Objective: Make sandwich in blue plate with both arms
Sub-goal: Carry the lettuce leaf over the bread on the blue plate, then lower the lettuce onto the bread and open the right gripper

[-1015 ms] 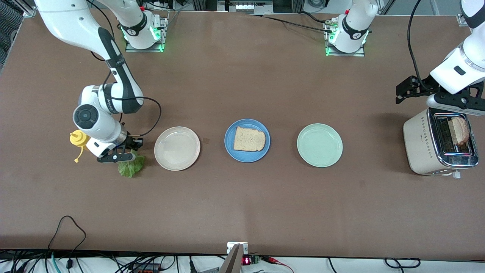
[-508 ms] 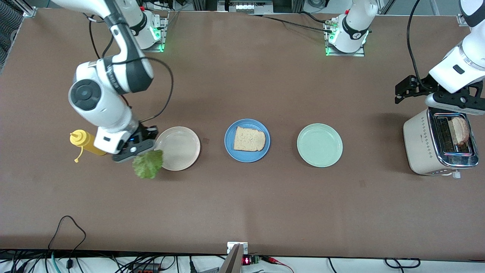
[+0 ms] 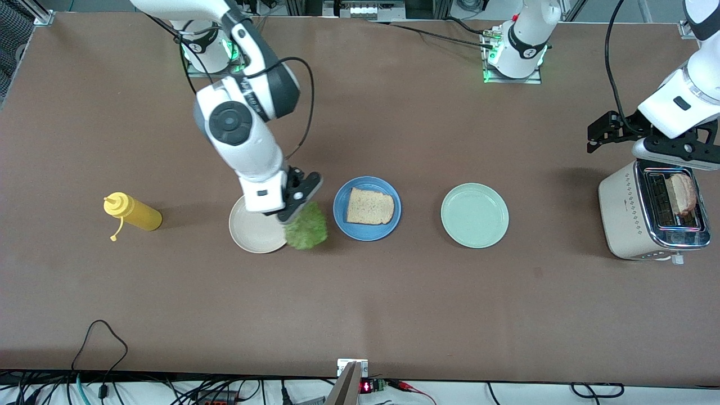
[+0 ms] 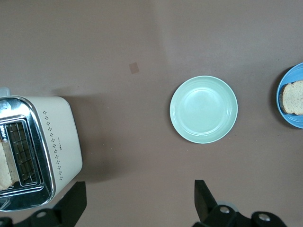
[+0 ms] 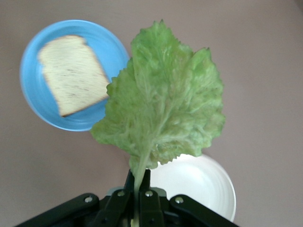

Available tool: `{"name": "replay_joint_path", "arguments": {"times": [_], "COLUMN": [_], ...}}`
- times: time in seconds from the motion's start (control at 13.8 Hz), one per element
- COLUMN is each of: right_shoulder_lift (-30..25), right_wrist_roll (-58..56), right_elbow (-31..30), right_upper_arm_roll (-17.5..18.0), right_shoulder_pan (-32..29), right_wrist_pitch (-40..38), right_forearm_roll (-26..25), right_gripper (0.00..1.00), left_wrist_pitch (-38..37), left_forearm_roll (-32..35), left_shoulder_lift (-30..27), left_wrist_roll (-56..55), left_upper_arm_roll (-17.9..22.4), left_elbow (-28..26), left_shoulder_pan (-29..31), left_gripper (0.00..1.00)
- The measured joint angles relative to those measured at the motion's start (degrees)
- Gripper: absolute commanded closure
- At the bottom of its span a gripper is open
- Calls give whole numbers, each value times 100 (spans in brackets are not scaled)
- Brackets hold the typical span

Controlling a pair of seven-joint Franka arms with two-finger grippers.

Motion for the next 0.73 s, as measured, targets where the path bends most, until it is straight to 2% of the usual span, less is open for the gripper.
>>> {"name": "replay_joint_path", "arguments": {"times": [0.36, 0.73], "right_shoulder_lift": [779, 1331], "right_wrist_roll": [-2401, -3117], "right_elbow": [791, 1284], "right_upper_arm_roll": [23, 14], "right_shoulder_pan": [379, 734], "right_wrist_pitch": [2, 97], "right_forearm_roll": [0, -67], "right_gripper": [100, 100], "left_wrist_pitch": [-1, -1], "left_forearm_roll": [0, 0], "left_shoulder_lift": [0, 0], "left_wrist_roll": [0, 0], "left_upper_arm_roll": [0, 0], "left_elbow": [0, 2], "left_shoulder_pan": [-2, 0], "left_gripper": [0, 0]}}
